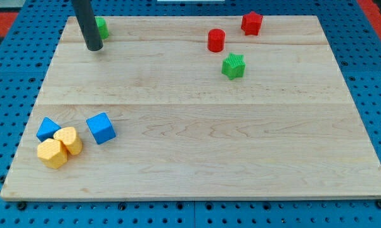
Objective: Push the triangle above the hexagon
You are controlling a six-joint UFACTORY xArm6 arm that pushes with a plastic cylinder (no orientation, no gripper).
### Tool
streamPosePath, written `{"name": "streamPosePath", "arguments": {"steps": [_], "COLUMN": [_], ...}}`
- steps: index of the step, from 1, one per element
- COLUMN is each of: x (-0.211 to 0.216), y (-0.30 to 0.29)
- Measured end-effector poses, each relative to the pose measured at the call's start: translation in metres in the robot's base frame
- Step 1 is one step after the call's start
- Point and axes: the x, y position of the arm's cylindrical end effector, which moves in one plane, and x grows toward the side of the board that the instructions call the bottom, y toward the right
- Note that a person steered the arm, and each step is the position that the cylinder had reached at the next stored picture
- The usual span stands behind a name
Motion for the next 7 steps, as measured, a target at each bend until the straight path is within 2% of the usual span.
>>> {"name": "streamPosePath", "arguments": {"steps": [1, 2, 3, 4, 5, 6, 7], "x": [0.000, 0.016, 0.040, 0.050, 0.066, 0.071, 0.146], "y": [-0.001, 0.033, 0.091, 0.100, 0.136, 0.200, 0.177]}}
